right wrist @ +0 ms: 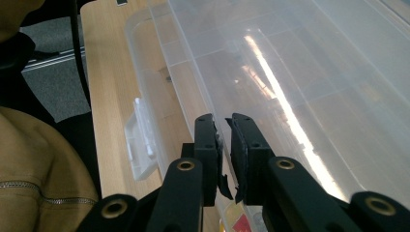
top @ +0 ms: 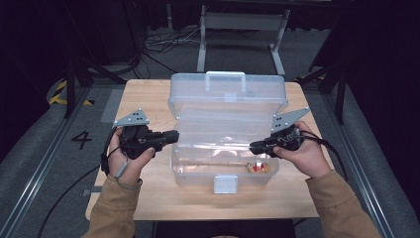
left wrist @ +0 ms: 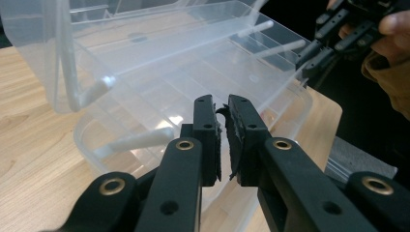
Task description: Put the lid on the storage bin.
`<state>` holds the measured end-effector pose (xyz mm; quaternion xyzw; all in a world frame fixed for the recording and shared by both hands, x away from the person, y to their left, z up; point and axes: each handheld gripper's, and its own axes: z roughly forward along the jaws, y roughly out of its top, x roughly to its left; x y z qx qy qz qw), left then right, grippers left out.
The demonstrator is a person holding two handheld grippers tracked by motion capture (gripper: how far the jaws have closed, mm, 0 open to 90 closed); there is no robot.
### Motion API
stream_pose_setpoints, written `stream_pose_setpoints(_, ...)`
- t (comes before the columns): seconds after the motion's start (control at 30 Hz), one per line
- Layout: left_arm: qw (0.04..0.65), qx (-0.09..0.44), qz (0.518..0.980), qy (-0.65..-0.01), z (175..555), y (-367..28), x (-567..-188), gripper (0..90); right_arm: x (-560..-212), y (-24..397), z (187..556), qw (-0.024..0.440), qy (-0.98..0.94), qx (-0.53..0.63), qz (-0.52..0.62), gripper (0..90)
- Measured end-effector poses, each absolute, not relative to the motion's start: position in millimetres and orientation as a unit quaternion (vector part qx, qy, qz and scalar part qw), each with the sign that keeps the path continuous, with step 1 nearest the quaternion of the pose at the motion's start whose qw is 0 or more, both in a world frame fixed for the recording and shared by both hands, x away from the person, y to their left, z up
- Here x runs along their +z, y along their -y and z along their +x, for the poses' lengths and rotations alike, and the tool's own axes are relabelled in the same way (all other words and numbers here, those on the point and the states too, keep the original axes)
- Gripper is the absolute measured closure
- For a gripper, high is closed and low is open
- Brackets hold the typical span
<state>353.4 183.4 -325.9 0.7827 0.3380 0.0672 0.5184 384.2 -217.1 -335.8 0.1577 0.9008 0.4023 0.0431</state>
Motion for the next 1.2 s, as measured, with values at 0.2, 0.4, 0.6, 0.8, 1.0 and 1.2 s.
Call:
stream_pose_setpoints(0.2,0.51,0.093,0.779,-0.353,357,-177,-328,85.2,-338,219,381,0.038,-0.898,0.408,0.159,82.1)
stream_pose_setpoints(0.4,0.517,0.103,0.764,-0.372,356,-184,-326,89.5,-341,220,377,0.032,-0.902,0.403,0.156,82.2)
stream_pose_setpoints(0.6,0.512,0.103,0.766,-0.373,356,-183,-327,89.6,-345,222,374,0.027,-0.899,0.408,0.156,82.1)
stream_pose_setpoints(0.8,0.508,0.098,0.771,-0.371,356,-184,-328,89.6,-340,233,369,0.035,-0.881,0.444,0.162,87.1)
stream_pose_setpoints(1.0,0.503,0.093,0.776,-0.369,355,-183,-328,89.5,-340,252,363,0.053,-0.86,0.473,0.184,89.8)
stream_pose_setpoints(1.2,0.494,0.087,0.786,-0.363,354,-182,-328,89.3,-343,267,357,0.064,-0.838,0.504,0.201,90.0)
